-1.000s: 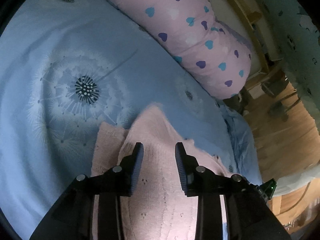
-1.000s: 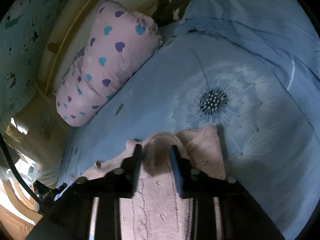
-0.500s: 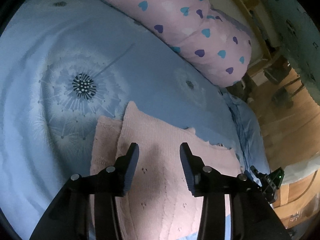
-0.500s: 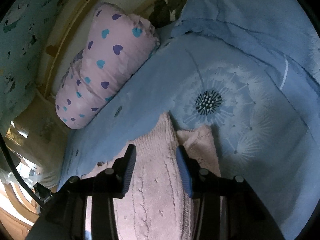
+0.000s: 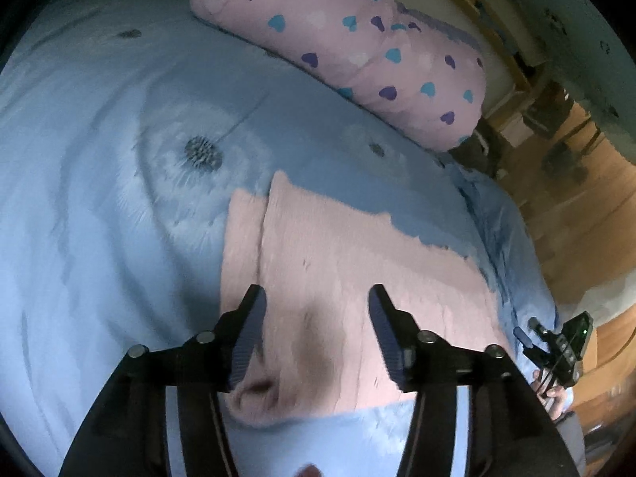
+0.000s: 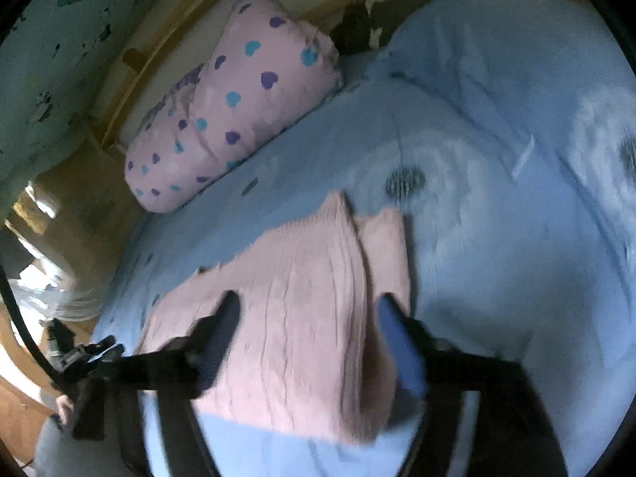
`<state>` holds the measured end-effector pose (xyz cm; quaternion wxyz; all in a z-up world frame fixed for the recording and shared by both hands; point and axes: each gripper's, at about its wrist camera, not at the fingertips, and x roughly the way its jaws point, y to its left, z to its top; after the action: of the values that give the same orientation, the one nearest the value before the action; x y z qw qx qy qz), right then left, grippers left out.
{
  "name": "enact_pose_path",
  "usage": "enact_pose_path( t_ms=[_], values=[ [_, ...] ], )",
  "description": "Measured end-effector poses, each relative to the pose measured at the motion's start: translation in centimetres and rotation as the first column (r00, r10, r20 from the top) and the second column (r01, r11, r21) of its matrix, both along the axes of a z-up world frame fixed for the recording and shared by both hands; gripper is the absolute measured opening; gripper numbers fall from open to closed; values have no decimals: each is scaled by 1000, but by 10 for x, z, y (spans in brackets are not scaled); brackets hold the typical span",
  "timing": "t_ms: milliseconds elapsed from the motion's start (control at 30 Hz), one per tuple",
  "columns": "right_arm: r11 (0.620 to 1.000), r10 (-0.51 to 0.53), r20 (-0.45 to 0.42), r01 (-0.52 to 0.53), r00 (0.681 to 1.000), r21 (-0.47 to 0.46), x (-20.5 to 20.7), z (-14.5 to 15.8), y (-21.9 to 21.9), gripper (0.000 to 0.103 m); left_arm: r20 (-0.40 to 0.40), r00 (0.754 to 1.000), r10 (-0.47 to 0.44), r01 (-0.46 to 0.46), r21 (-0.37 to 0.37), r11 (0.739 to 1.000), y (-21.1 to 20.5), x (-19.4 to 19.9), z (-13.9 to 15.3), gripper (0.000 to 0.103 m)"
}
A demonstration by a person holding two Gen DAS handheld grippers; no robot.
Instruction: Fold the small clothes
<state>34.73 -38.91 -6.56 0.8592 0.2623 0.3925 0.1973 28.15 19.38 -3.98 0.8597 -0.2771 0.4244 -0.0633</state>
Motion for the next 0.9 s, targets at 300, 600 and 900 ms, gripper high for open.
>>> enact_pose_path(
  t_ms=[300, 600, 900],
  values=[
    [1000, -24, -125, 25, 992, 3, -48, -24, -13, 86, -118, 991, -56, 61, 38, 997, -16, -51, -30, 60],
    [992, -3, -54, -3, 999, -123, -46, 0, 9, 61, -49, 998, -34, 36, 32, 999, -18, -50, -15, 60],
    [907, 65, -40, -75, 997, -414, -30, -12, 50, 55, -58, 998, -30, 35, 81, 996, -24, -26, -28, 60]
  ],
)
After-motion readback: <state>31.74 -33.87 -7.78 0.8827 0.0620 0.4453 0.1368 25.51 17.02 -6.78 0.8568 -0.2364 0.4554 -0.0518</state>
